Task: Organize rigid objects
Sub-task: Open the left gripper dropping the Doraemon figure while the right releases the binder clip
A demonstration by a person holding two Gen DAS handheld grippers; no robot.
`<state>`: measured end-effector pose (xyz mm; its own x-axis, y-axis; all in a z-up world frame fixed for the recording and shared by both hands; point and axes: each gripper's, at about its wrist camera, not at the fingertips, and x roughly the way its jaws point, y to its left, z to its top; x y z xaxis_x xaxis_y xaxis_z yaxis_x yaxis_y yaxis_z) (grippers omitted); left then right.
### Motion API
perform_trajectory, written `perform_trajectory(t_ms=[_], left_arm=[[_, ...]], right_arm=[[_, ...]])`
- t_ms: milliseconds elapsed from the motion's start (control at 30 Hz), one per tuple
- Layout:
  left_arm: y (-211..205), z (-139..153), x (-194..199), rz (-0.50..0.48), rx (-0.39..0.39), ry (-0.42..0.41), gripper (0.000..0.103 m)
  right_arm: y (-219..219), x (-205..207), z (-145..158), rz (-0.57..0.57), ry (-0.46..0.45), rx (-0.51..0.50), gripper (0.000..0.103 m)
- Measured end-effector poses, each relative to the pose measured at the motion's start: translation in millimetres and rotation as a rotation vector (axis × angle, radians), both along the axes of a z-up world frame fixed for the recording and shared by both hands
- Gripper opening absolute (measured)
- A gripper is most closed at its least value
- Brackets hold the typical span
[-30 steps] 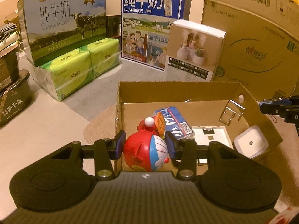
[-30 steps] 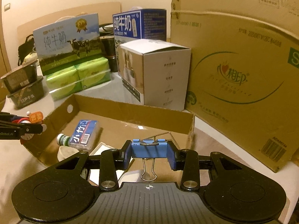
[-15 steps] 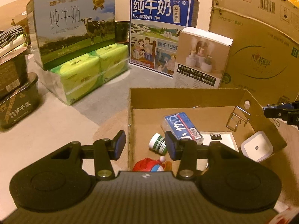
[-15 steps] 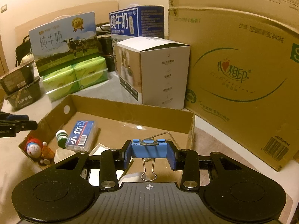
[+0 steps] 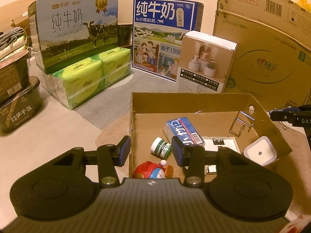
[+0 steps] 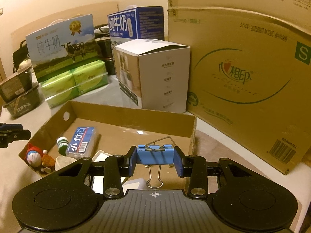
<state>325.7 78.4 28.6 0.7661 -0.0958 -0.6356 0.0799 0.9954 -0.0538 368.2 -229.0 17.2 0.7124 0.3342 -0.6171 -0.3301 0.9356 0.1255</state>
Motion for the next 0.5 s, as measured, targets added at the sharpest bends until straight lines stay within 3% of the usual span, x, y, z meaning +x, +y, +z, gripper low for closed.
perform_trajectory(t_ms=[500], left_arm=[[0.4, -1.1, 0.6, -0.005, 0.006, 0.000, 0.042]], right_arm=[[3.8, 10.0, -1.5, 0.000, 0.009, -0.001, 0.039]])
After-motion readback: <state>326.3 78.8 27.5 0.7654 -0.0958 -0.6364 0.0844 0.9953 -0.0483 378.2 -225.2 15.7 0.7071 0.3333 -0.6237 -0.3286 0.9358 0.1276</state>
